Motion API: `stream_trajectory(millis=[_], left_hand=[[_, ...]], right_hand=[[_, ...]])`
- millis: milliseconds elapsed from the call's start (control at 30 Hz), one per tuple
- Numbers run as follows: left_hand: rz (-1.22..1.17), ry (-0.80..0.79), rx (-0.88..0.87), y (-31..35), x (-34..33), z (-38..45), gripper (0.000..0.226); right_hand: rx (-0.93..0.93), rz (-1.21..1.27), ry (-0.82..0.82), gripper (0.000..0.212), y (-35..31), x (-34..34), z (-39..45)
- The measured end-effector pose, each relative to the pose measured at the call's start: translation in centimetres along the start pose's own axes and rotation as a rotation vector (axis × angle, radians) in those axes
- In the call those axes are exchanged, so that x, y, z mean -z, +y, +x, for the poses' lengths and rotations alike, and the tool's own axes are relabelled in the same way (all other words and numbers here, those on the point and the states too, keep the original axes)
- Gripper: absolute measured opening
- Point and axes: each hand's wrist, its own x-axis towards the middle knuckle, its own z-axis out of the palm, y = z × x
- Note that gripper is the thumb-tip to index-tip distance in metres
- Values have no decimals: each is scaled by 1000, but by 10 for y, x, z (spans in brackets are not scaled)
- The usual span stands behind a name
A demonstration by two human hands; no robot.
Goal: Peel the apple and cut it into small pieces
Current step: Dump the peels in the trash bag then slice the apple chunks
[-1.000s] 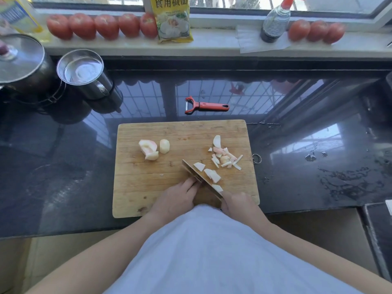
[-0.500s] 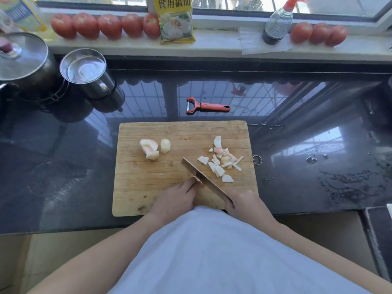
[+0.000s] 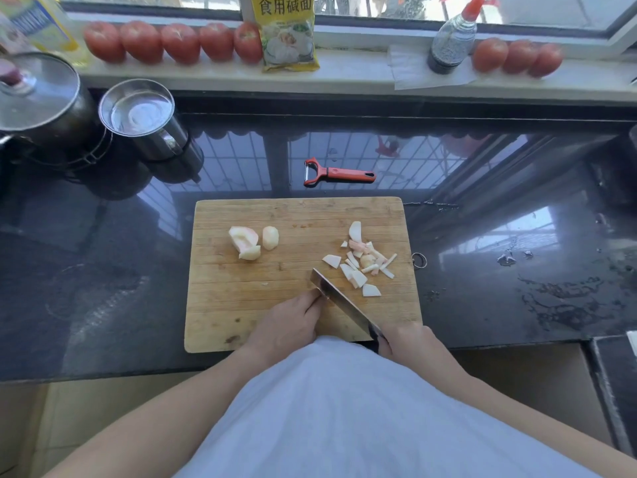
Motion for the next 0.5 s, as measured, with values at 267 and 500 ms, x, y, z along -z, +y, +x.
stream_trajectory(millis=[267,500], left_hand=[[-76,-32,31,0,-7,-3,65],[-10,29,-5,-2,-7,-8,65]], right_hand=[[91,219,143,11,-31,6,32],[46,251,124,19,-4,-2,6]])
